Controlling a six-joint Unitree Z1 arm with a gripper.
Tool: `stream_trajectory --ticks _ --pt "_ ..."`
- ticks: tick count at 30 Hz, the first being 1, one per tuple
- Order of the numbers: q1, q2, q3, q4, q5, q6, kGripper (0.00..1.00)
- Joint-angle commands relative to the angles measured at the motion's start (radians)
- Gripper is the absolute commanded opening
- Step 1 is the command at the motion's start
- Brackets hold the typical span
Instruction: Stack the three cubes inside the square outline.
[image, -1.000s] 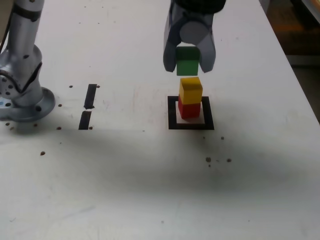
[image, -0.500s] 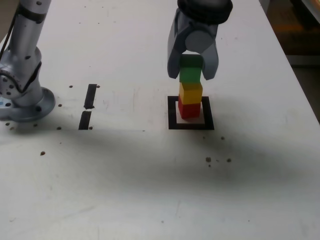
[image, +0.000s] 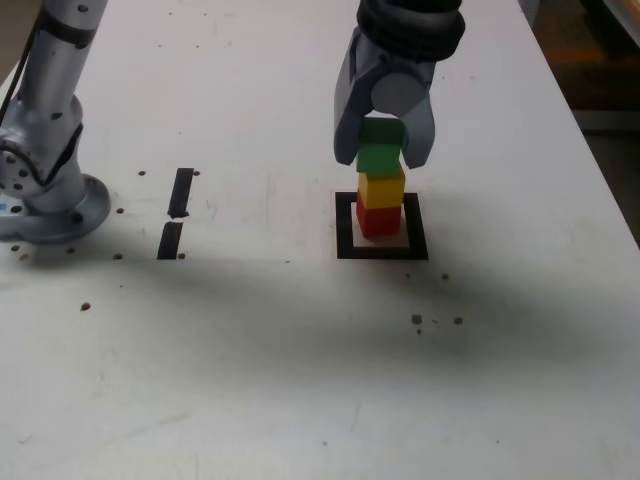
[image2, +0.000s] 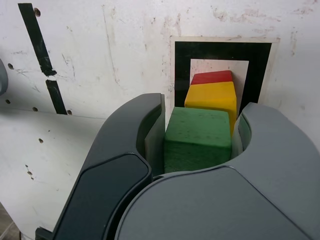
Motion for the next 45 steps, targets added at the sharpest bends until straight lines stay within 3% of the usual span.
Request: stream_trajectory --ticks 1,6,11,20,24,32,37,42,45 --pt "0.004 0.006 0.001 0.006 -0.001 0.0 0.18" --pt "0.006 0.01 -0.006 0.004 -0.001 0.004 0.24" --pt "0.007 0.012 -0.011 0.005 0.0 0.009 0.37" --pt "0.011 0.013 -0.009 0.0 -0.002 0.011 0.82" --pt "0.012 0.01 -0.01 -0.002 -0.002 0.011 0.97" --pt "0.013 -0.042 0.0 0.018 0.008 0.0 1.0" --pt "0.012 -0.223 0.097 0.043 0.016 0.0 1.0" --pt "0.013 -0.458 0.292 0.044 0.014 0.029 1.0" --pt "0.022 -0.547 0.423 0.029 0.01 0.037 1.0"
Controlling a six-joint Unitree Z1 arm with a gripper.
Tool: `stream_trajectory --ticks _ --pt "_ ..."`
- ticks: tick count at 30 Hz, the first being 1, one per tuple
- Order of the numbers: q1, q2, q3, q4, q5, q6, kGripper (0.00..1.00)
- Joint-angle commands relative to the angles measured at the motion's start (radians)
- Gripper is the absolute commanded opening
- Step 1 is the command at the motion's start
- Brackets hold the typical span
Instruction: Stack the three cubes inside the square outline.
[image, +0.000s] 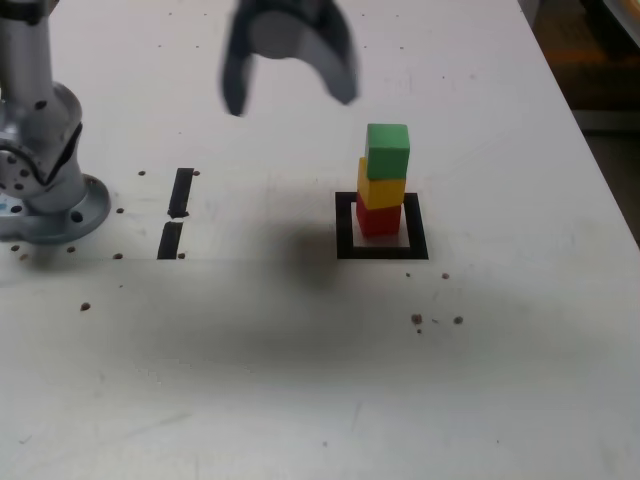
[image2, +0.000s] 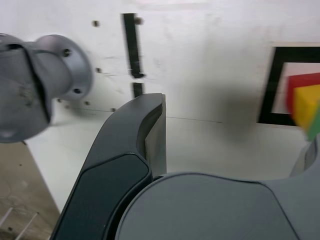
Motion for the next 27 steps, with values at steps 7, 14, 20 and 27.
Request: stream_trajectory --ticks 7,14,20,27 --pt "0.043 -0.218 0.383 -0.152 -0.026 0.01 1.0" --pt "0.063 -0.238 0.554 -0.283 -0.055 0.036 1.0" --pt "0.066 -0.272 0.629 -0.355 -0.073 0.045 1.0" --pt "0.068 -0.302 0.672 -0.382 -0.077 0.045 1.0"
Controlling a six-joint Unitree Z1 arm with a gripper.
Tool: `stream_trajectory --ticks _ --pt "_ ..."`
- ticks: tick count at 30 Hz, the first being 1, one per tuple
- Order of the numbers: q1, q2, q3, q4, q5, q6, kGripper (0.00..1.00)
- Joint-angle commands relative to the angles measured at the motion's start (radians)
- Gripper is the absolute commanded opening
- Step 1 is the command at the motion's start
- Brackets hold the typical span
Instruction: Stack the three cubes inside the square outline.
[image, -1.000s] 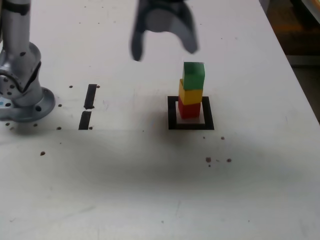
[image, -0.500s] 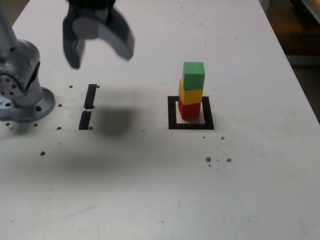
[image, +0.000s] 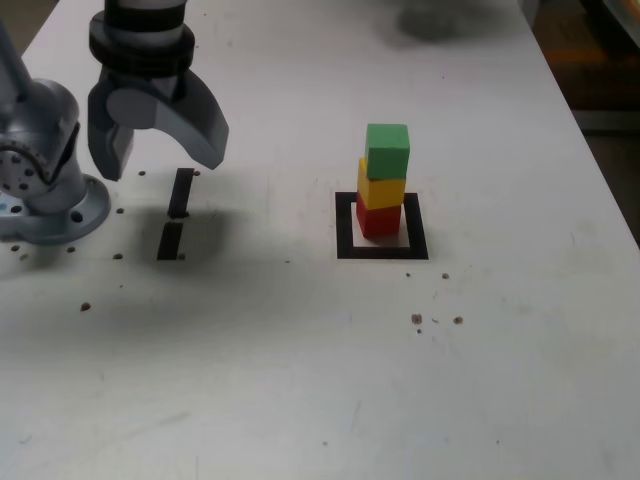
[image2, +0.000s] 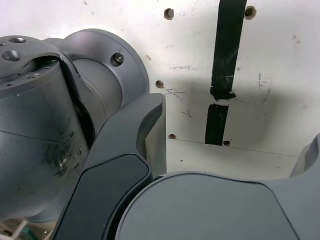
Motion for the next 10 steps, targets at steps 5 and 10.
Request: stream_trajectory --ticks 5,10 --pt "0.024 -0.035 0.039 -0.004 -0.001 0.01 1.0" --pt "0.048 -0.048 0.095 -0.05 -0.003 0.045 1.0"
